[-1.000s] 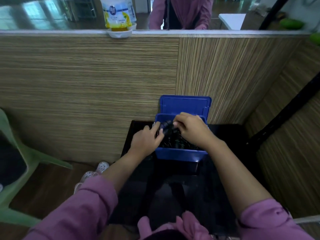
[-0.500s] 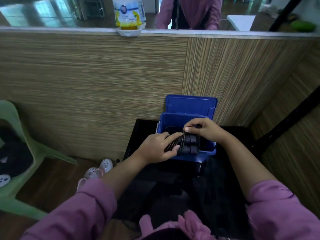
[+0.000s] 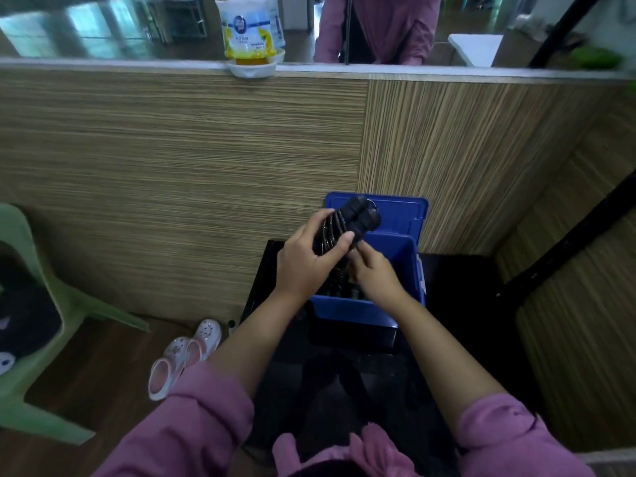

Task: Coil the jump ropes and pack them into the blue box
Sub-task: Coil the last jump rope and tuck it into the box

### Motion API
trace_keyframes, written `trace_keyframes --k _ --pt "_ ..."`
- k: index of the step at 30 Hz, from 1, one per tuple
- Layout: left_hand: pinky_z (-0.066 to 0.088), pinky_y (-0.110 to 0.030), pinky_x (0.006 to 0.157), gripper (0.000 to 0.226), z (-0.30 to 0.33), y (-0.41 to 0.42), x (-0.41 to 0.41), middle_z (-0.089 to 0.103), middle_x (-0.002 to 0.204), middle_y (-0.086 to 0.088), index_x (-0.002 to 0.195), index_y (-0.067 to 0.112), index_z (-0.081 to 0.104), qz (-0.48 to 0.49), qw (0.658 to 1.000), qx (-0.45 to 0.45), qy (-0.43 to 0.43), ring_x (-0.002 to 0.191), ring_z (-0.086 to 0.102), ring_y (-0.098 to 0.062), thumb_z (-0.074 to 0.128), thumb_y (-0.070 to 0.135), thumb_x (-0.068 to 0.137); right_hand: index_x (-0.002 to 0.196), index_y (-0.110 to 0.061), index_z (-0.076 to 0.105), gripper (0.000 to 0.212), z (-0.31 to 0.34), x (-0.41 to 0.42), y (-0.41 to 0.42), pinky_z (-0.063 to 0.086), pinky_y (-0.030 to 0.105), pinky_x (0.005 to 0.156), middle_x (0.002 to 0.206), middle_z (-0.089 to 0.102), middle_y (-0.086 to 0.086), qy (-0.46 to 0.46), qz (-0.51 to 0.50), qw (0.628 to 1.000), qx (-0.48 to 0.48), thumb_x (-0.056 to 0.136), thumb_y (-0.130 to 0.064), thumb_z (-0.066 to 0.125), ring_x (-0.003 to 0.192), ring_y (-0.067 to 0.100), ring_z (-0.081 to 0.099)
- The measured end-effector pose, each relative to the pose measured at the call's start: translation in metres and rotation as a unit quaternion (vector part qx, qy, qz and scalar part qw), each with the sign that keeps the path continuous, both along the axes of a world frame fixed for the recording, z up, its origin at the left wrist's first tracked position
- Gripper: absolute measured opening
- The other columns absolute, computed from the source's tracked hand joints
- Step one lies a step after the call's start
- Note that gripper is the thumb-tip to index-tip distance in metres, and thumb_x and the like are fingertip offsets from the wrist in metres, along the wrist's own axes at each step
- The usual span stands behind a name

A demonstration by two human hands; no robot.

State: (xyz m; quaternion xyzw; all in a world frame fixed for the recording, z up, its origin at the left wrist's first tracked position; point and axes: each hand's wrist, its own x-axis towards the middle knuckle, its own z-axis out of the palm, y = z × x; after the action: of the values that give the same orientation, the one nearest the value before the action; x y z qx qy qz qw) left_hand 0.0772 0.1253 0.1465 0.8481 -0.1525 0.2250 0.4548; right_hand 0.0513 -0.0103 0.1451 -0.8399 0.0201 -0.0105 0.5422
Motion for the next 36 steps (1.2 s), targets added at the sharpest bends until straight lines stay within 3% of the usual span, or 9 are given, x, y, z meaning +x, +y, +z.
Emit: trace_keyframes --k 3,6,9,13,17,21,26,32,36 --pt "0.053 -0.034 0.077 0.054 0.000 0.000 0.006 0.067 0.107 0.008 0.126 0.030 0.053 0.029 0.999 0.017 0.007 0.093 0.064 -0.012 0.048 0.063 0.083 0.108 -0.015 0.052 0.017 0.003 -0.001 0.009 0.049 0.033 0.065 0.076 0.063 0.004 0.005 -0.005 0.998 -0.057 0.101 -0.024 0.040 0.068 0.020 0.063" --pt "0.052 -0.032 0.071 0.054 0.001 -0.002 0.010 0.066 0.102 0.009 0.126 0.032 0.051 0.064 0.997 0.036 0.010 0.088 0.063 -0.012 0.043 0.063 0.083 0.103 -0.011 0.048 0.010 0.009 -0.004 0.011 0.052 0.022 0.057 0.071 0.065 0.005 0.035 -0.025 0.999 0.023 0.100 -0.020 0.045 0.055 0.011 0.066" --pt "0.051 -0.032 0.066 0.055 0.000 -0.003 0.015 0.065 0.096 0.007 0.126 0.031 0.049 0.090 0.996 0.024 0.016 0.082 0.062 -0.013 0.040 0.065 0.084 0.099 -0.009 0.048 0.008 0.013 -0.006 0.011 0.059 0.026 0.061 0.070 0.064 0.005 0.061 -0.020 0.994 0.092 0.098 -0.017 0.048 0.056 0.017 0.069" --pt "0.052 -0.033 0.072 0.058 -0.002 -0.002 0.028 0.066 0.100 0.006 0.137 0.042 0.038 0.109 0.992 -0.018 0.065 0.085 0.062 -0.013 0.037 0.068 0.085 0.088 -0.009 0.055 0.023 0.011 -0.007 0.010 0.048 0.011 0.053 0.064 0.065 0.007 0.069 0.007 0.997 0.017 0.100 -0.024 0.044 0.056 0.016 0.069" --pt "0.045 -0.028 0.071 0.054 -0.002 -0.001 0.033 0.063 0.105 0.010 0.138 0.038 0.040 0.146 0.984 -0.052 0.085 0.091 0.059 -0.010 0.039 0.063 0.090 0.088 -0.008 0.061 0.032 0.003 -0.006 0.006 0.051 0.023 0.074 0.063 0.068 0.003 0.100 0.046 0.992 -0.065 0.101 -0.029 0.040 0.068 0.012 0.068" --pt "0.042 -0.031 0.080 0.051 -0.011 0.001 0.046 0.061 0.113 0.010 0.137 0.036 0.039 0.149 0.968 -0.117 0.168 0.098 0.056 -0.011 0.045 0.056 0.092 0.090 -0.009 0.053 0.024 0.000 -0.009 0.011 0.045 0.025 0.065 0.065 0.066 0.004 0.067 0.002 0.995 -0.067 0.100 -0.028 0.042 0.059 0.012 0.060" --pt "0.045 -0.043 0.087 0.057 -0.026 0.006 0.051 0.060 0.112 -0.005 0.137 0.040 0.035 0.171 0.963 -0.048 0.202 0.101 0.057 -0.026 0.042 0.062 0.084 0.096 -0.012 0.059 0.021 0.010 -0.006 0.005 0.044 0.031 0.065 0.075 0.061 0.003 0.088 0.032 0.988 -0.121 0.096 -0.031 0.051 0.072 0.021 0.060" --pt "0.039 -0.034 0.071 0.060 -0.040 0.006 0.036 0.052 0.113 -0.014 0.145 0.036 0.031 0.186 0.946 0.186 0.191 0.089 0.058 -0.031 0.041 0.058 0.089 0.081 -0.012 0.061 0.022 0.015 -0.009 0.005 0.038 0.028 0.056 0.069 0.056 0.003 0.115 0.104 0.964 -0.218 0.096 -0.024 0.050 0.064 0.019 0.052" --pt "0.047 -0.033 0.069 0.061 -0.058 0.011 0.022 0.051 0.112 -0.011 0.147 0.037 0.027 0.130 0.930 0.289 0.188 0.084 0.059 -0.027 0.038 0.059 0.091 0.092 -0.015 0.067 0.022 0.020 -0.008 -0.005 0.039 0.031 0.072 0.081 0.060 0.003 0.045 0.105 0.945 -0.305 0.096 -0.026 0.048 0.077 0.023 0.054"
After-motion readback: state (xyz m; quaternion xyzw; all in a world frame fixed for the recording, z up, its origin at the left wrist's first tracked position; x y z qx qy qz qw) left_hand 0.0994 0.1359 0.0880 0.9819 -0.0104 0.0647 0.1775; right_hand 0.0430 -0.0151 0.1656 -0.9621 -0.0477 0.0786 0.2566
